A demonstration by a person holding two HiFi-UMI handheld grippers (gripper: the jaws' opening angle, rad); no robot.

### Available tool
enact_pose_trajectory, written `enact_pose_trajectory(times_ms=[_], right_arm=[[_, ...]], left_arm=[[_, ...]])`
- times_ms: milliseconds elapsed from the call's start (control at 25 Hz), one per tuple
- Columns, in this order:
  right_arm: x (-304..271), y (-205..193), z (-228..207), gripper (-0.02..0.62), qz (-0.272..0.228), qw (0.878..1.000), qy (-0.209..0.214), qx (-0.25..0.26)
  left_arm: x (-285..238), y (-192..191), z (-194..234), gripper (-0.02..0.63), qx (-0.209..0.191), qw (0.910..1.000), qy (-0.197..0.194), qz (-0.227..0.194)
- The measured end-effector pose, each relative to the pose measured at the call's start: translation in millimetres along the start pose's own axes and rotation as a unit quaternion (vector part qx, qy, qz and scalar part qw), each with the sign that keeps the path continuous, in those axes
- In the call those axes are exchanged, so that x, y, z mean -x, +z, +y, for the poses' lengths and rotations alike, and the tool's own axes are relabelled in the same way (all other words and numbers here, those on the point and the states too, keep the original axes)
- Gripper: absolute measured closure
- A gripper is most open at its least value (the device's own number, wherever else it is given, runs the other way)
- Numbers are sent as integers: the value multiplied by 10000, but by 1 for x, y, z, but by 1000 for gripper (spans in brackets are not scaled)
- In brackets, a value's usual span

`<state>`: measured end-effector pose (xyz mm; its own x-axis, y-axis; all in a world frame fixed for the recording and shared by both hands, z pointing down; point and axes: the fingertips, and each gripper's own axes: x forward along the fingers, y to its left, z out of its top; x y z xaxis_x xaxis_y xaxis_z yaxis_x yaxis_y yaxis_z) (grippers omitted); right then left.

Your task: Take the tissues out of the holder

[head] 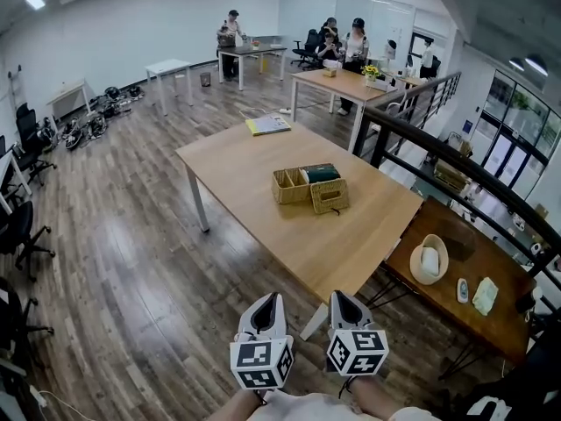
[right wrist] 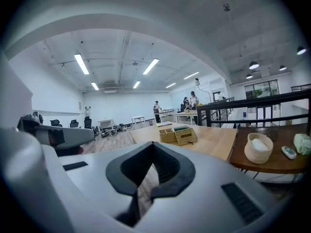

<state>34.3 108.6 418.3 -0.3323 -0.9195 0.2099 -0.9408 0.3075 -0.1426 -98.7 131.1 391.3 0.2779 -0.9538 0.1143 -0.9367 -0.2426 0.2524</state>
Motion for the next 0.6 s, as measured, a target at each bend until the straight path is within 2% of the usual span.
enact_pose_trajectory(times_ms=[320,600], right_arm=[[-56,5,12,591,-10,9999,-89,-102],[-89,6,10,592,88,9998,-199,-40]], left_arm=[[-37,15,39,620,-123,9999,-115,17],[-68,16,65,620,22,9999,-126,79]])
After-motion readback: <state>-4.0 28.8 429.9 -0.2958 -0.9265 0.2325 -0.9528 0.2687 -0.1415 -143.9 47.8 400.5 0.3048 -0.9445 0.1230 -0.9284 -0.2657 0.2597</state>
